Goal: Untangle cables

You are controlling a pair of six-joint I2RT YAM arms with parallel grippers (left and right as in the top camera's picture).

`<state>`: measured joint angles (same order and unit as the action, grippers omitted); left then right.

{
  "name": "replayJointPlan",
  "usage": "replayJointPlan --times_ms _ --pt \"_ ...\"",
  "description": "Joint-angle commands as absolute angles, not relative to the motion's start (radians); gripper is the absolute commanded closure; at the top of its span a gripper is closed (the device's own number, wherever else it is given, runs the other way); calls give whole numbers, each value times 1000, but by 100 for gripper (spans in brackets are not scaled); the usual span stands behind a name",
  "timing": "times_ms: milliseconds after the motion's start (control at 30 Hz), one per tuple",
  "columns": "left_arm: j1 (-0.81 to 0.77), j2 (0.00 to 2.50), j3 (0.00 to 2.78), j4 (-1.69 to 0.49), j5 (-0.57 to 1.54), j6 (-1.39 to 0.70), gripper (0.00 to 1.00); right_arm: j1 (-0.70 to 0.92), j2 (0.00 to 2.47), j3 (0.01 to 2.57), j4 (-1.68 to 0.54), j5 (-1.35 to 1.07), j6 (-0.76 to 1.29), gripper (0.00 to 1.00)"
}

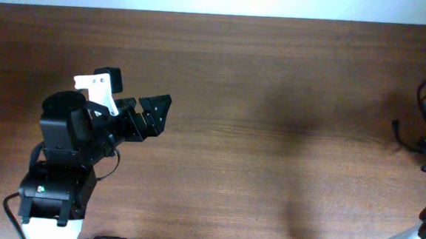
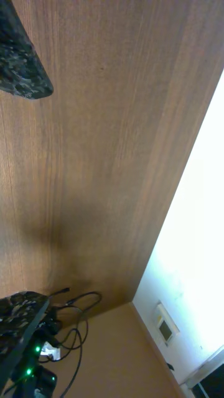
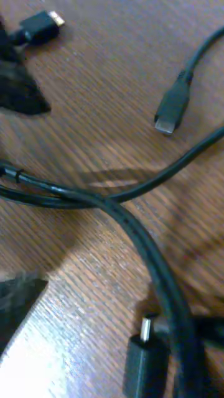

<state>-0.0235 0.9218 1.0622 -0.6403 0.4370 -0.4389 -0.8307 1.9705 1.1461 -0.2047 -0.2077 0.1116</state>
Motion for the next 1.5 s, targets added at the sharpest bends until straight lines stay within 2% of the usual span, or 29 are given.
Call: replayJointPlan --times_ms 0,33,67,133,267,400,500,767,800,833,900,933,1100,1200,1300,1367,1467 --pt "-23 914 1069 -637 448 -450 1 -832 2002 1148 -205 -241 114 52" --pt "-23 914 1069 -637 448 -449 1 -832 2002 1148 -204 -265 113 63" --pt "-23 914 1069 -637 448 -450 1 -832 2002 1148 -200 -289 114 80" --pt "-23 914 1069 -637 448 -449 1 -832 2002 1148 -181 -353 113 94" --pt "-23 914 1069 -637 448 -449 1 -833 1998 1155 -79 -556 113 96" --pt "-23 914 1069 -637 448 -449 1 -848 1961 1210 130 -809 127 96" --pt "-23 914 1069 -637 448 -449 1 -894 1917 1299 211 -800 178 96" --pt "-23 914 1069 -638 450 -486 1 -1150 1913 1448 205 -801 262 96" --pt "-23 914 1069 -638 451 -486 1 -1184 1913 1448 199 -801 268 66" --pt "-23 914 1069 -638 452 -486 1 -1215 1913 1448 184 -802 268 19" --pt "-23 914 1069 -638 455 -486 1 -1250 1913 1448 167 -820 284 18" --pt "-23 914 1069 -638 460 -486 1 -1264 1913 1448 168 -856 307 0" --pt "-23 914 1069 -638 509 -485 1 -1254 1913 1448 287 -1094 352 1" --pt "-23 914 1069 -633 521 -485 1 -1224 1913 1448 517 -1266 418 2" --pt "-23 912 1070 -562 545 -468 1 -1199 1913 1449 922 -1317 741 2" --pt "-23 906 1070 -514 485 -421 4 -1191 1913 1460 1253 -1303 983 2" --pt "-23 885 1070 -497 400 -413 4 -1191 1912 1534 1576 -1266 1293 2"
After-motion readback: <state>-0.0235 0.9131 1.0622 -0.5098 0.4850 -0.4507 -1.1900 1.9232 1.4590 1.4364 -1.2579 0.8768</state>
